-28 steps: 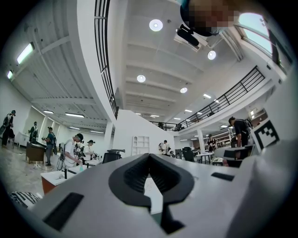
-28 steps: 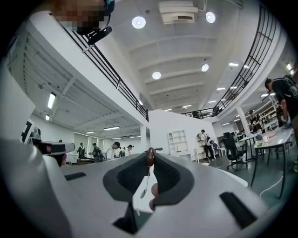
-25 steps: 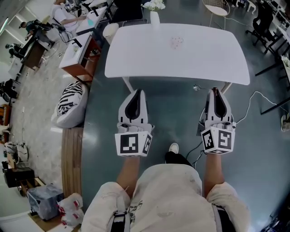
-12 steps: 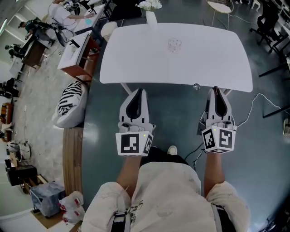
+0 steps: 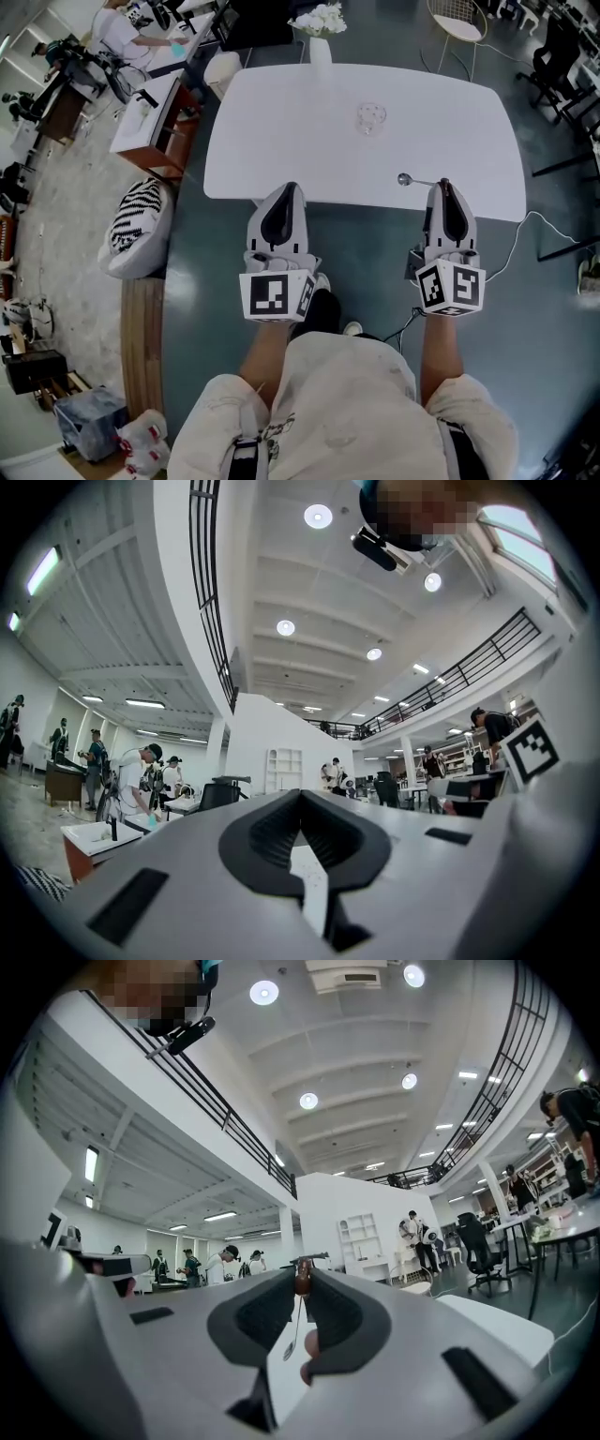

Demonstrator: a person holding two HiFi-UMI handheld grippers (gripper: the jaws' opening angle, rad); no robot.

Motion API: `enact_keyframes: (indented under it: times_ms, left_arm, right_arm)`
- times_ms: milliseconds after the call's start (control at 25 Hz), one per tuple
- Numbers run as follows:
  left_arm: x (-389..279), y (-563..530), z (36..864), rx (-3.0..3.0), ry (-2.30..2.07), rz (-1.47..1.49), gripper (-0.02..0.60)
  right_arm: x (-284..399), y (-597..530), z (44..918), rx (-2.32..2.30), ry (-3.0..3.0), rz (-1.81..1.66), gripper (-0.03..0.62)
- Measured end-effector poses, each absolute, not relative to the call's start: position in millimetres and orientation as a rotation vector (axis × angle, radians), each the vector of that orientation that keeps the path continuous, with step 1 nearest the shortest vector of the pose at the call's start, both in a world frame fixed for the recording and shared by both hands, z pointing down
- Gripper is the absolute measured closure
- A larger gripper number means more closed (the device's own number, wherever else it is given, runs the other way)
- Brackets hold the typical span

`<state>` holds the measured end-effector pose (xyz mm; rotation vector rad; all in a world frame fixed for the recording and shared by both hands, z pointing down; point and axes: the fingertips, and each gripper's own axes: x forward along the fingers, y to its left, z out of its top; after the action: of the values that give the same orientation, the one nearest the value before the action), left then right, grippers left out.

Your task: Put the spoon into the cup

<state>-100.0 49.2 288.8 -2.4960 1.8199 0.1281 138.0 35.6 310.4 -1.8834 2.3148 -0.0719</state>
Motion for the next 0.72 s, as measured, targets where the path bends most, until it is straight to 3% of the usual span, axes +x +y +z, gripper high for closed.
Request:
enact_keyframes:
  times_ms: [320,720]
  left_arm:
    - [-154.8,-46.7,287.6,-2.525,1.800,0.147,0.578]
    - [-177.8,-126.8,300.8,-2.596,1.753,0.175,0.578]
  right_arm:
    - [83.4,-52.0,301.0,-1.936,2.331,-0.042,0.565]
    - [49.7,-127.1,305.4,-2.003,2.329,-0.035,0.565]
